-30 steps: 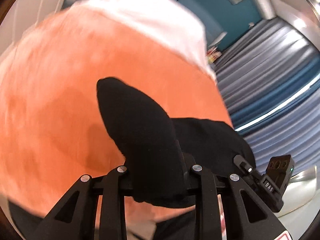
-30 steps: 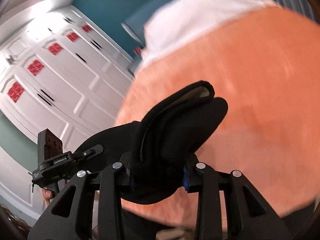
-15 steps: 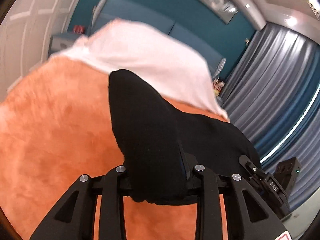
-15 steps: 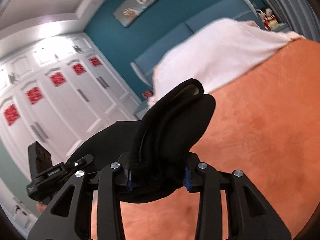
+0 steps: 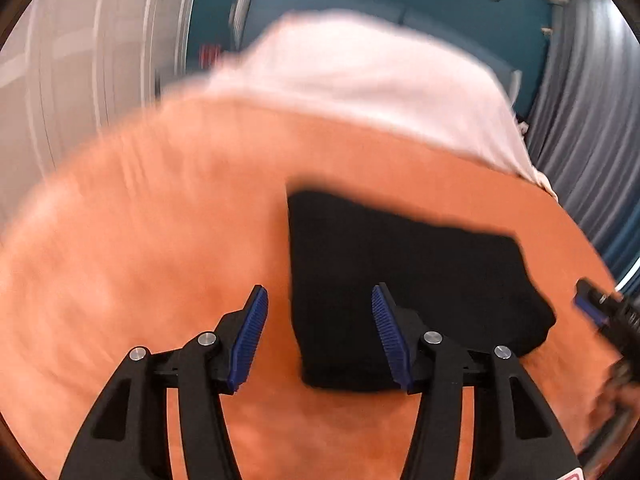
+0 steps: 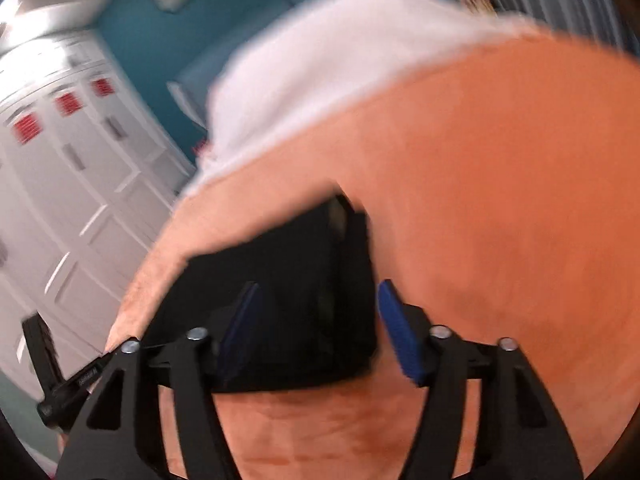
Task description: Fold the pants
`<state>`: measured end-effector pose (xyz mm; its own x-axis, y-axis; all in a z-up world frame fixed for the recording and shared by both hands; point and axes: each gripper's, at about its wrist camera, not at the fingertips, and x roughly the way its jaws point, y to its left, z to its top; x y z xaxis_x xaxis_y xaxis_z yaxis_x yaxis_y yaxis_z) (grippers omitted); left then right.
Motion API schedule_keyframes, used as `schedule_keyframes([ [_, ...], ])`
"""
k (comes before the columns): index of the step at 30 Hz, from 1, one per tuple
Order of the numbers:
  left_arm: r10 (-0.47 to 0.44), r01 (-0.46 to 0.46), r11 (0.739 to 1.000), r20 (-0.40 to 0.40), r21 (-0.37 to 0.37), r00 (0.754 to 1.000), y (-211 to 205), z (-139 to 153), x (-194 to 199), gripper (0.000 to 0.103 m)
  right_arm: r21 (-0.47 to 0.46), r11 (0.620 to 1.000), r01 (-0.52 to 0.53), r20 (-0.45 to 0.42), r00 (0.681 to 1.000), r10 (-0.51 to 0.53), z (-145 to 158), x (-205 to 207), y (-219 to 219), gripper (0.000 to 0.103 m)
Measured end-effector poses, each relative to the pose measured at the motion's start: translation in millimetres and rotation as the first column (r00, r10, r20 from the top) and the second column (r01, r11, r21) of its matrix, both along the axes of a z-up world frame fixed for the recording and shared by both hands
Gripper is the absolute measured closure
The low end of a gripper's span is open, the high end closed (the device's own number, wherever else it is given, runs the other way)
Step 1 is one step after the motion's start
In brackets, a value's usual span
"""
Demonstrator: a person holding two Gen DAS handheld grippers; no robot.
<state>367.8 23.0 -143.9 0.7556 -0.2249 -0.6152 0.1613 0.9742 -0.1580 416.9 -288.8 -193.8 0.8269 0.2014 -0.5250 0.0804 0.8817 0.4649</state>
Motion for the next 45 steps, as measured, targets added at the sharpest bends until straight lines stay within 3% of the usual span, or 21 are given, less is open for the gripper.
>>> schedule_keyframes([
  [1,0.006,-0.007,1.0,0.015,0.029,1.0,-6,12,0,0.044,-0.035,0.999,-0.032,0.01,0.999,0.032,11,4,8,0.069],
  [3,0.001,0.002,0.997,-0.034,0.077,0.999,-26,23,26,0.041,-0.117,0.986,-0.122,-0.022,0.993,0.12,25,32,31,0.088],
  [4,0.013,-0.006,0.993,-0.065,0.118,0.998,-38,18,40,0.04,-0.137,0.98,-0.143,-0.04,0.99,0.139,24,50,37,0.088],
  [5,0.029,-0.013,0.987,-0.098,0.16,0.995,-49,10,53,0.038,-0.152,0.976,-0.156,-0.075,0.986,0.146,20,66,45,0.088],
  [6,0.052,-0.013,0.975,-0.174,0.22,0.983,-60,-11,76,0.037,-0.16,0.972,-0.171,-0.164,0.976,0.145,3,93,52,0.088],
  [8,0.098,0.01,0.953,-0.339,0.303,0.936,-68,-59,104,0.034,-0.221,0.964,-0.147,-0.312,0.947,0.073,-37,123,46,0.093],
  [9,0.101,0.004,0.96,-0.357,0.281,0.929,-65,-68,104,0.033,-0.208,0.969,-0.13,-0.359,0.932,0.048,-59,130,36,0.093],
  [11,0.118,-0.041,0.971,-0.321,0.237,0.94,-57,-55,93,0.036,-0.143,0.987,-0.074,-0.329,0.944,0.023,-49,124,24,0.092],
  [13,0.108,-0.034,0.971,-0.305,0.239,0.946,-54,-33,74,0.036,-0.126,0.991,-0.047,-0.31,0.951,0.006,-28,108,26,0.088],
  [15,0.105,-0.042,0.968,-0.248,0.249,0.963,-53,-5,43,0.035,-0.178,0.982,-0.059,-0.24,0.971,0.014,4,73,37,0.087],
  [17,0.096,-0.035,0.967,-0.234,0.251,0.968,-52,21,8,0.027,-0.231,0.971,-0.051,-0.197,0.98,0.005,30,40,47,0.085],
  [19,0.097,-0.035,0.966,-0.234,0.256,0.967,-50,39,-19,0.02,-0.254,0.967,-0.026,-0.166,0.986,-0.017,53,-5,58,0.076],
  [21,0.099,-0.042,0.96,-0.193,0.277,0.976,-49,63,-57,0.016,-0.258,0.966,-0.006,-0.123,0.992,-0.027,73,-35,64,0.059],
  [26,0.074,-0.038,0.954,-0.11,0.298,0.991,-49,111,-146,0.016,-0.319,0.948,0.019,-0.054,0.998,-0.038,110,-115,94,0.059],
  [30,0.057,-0.021,0.961,-0.123,0.275,0.991,-44,122,-187,0.016,-0.312,0.95,0.019,-0.056,0.998,-0.038,121,-163,104,0.057],
  [32,0.064,-0.029,0.963,-0.124,0.268,0.99,-38,123,-204,0.016,-0.294,0.955,0.025,-0.05,0.998,-0.042,127,-183,106,0.048],
  [37,0.078,-0.039,0.97,-0.153,0.239,0.985,-24,124,-242,0.016,-0.267,0.963,0.047,-0.045,0.997,-0.061,137,-230,108,0.047],
  [45,0.096,-0.061,0.951,-0.102,0.303,0.99,-22,131,-291,0.016,-0.279,0.96,0.025,-0.035,0.999,-0.036,144,-271,127,0.047],
])
